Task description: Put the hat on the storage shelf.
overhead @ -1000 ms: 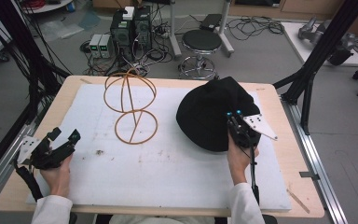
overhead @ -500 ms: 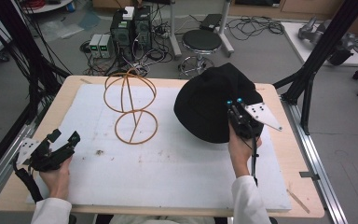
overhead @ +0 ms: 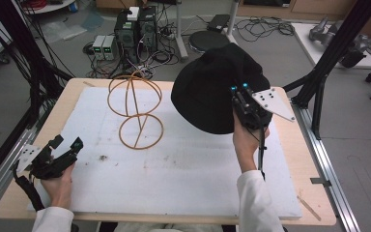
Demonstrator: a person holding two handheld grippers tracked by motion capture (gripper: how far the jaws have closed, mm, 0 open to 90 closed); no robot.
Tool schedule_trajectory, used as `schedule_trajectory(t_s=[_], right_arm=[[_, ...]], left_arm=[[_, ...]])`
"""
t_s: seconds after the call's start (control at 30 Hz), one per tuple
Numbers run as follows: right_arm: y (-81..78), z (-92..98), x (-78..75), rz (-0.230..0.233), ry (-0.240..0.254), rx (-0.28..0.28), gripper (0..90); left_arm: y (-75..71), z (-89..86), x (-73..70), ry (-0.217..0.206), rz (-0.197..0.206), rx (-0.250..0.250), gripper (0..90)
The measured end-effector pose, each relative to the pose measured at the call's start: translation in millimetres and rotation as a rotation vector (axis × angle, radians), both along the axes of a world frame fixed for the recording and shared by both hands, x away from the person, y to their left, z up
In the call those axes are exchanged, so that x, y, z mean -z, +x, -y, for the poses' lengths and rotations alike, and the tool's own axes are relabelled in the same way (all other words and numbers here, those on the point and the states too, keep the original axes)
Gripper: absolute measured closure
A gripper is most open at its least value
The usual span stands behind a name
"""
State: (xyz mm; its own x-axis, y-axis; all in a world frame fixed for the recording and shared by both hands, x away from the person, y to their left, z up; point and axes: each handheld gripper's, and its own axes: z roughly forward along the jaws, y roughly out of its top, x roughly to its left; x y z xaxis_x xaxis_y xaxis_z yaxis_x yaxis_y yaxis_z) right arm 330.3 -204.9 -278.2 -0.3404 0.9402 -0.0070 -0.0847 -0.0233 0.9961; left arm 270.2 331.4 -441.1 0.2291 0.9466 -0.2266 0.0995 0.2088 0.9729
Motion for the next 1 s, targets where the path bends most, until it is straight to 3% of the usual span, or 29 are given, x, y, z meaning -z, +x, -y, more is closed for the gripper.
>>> schedule_trajectory(t_s=[0.33,0.6,1.0], right_arm=[[3.5,-11.2,-26.1,0.063,0.025,-0.026,85.9],[6.2,-32.0,-40.3,0.112,0.065,-0.068,85.9],[16.3,-69.2,-50.9,0.12,0.095,-0.115,86.0]], left_arm=[[-0.6,-0.6,0.1,0.008,-0.004,-0.01,20.3],[-1.9,-1.6,0.3,0.005,0.0,-0.014,20.3],[-1.1,1.5,-0.8,0.022,0.003,-0.002,20.3]])
